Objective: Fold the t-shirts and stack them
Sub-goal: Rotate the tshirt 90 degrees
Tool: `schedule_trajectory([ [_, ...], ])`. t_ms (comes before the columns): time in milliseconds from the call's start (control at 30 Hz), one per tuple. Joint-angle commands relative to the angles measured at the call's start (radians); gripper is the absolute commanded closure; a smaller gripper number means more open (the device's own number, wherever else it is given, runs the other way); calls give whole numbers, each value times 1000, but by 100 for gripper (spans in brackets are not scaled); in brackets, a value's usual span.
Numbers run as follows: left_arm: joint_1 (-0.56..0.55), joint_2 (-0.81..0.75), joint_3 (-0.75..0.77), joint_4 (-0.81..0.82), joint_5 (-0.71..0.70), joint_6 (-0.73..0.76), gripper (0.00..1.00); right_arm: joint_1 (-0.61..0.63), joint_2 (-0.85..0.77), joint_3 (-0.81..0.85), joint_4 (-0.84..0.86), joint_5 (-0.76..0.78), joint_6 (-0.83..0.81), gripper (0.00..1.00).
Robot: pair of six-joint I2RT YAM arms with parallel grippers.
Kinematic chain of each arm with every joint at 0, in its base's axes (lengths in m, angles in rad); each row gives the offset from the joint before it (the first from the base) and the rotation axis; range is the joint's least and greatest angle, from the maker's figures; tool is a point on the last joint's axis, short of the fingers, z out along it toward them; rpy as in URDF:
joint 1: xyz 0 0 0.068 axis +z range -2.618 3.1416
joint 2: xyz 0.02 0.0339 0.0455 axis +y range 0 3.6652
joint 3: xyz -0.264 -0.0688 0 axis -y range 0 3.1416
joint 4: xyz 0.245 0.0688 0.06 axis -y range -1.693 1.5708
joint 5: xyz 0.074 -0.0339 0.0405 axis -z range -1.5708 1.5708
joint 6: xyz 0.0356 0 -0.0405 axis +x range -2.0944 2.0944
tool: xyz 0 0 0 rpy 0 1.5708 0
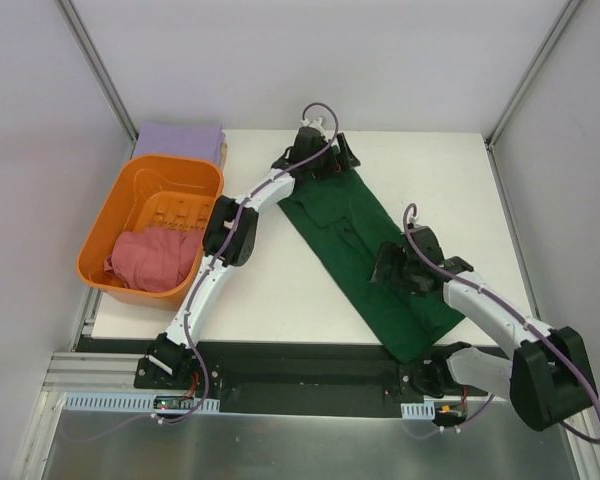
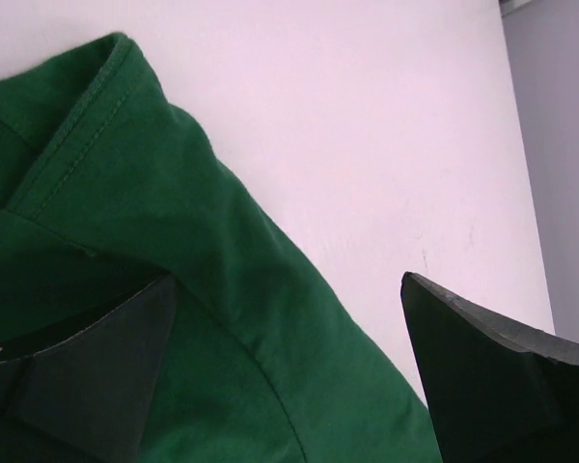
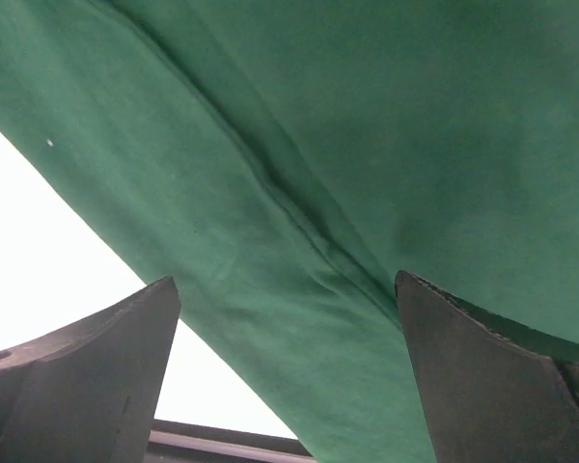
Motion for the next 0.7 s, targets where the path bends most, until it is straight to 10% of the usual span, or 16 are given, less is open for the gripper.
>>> schedule_trajectory([
  [0,-10,-133,-88,109,35,76,1,-3,-119,107,-176,214,-91,4],
  [367,-173,-614,-639,55,-108,278,1,-161,-73,-24,-129,150,-105,4],
  [667,-219,-649,-863,-61,-244,137,1,-176,-35,-116,-59,-102,-88,4],
])
